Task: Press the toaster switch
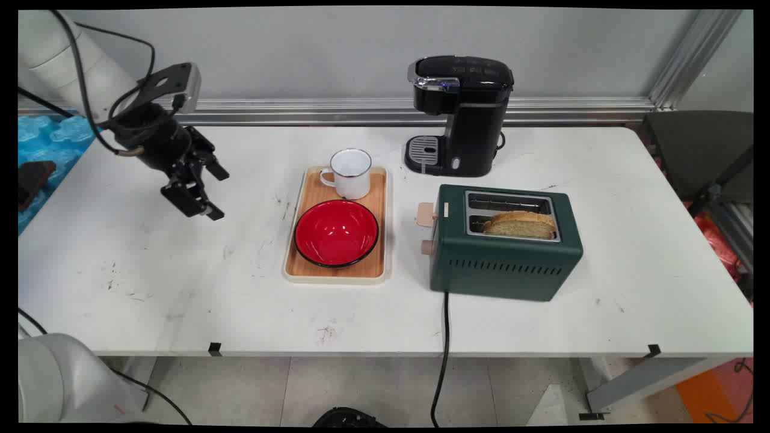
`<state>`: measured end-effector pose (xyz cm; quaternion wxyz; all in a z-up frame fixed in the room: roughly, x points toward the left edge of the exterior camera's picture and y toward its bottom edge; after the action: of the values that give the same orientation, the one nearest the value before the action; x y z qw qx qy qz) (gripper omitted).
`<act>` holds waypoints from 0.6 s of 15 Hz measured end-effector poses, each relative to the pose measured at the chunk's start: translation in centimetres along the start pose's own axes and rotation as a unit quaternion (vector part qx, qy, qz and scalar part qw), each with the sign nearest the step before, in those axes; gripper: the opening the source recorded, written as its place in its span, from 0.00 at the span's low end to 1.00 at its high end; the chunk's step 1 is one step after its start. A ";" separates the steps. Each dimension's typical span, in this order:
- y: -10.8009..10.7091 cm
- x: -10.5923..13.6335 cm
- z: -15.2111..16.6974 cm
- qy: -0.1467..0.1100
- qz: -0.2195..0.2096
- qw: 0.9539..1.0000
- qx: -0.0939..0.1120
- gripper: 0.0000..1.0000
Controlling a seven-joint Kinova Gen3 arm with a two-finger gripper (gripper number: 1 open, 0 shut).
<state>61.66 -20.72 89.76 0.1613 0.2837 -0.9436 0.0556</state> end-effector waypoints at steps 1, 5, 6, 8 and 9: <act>-0.1 0.3 0.0 0.003 0.000 1.000 -0.001 1.00; -0.3 3.5 0.4 0.030 0.004 1.000 -0.004 1.00; -0.3 4.3 0.4 0.038 0.004 0.999 -0.005 1.00; -0.3 6.3 0.5 0.055 0.007 0.998 -0.006 1.00; -0.2 7.1 0.6 0.062 0.008 0.998 -0.007 1.00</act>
<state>56.01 -24.71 91.58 0.2211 0.2707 -0.9345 0.0677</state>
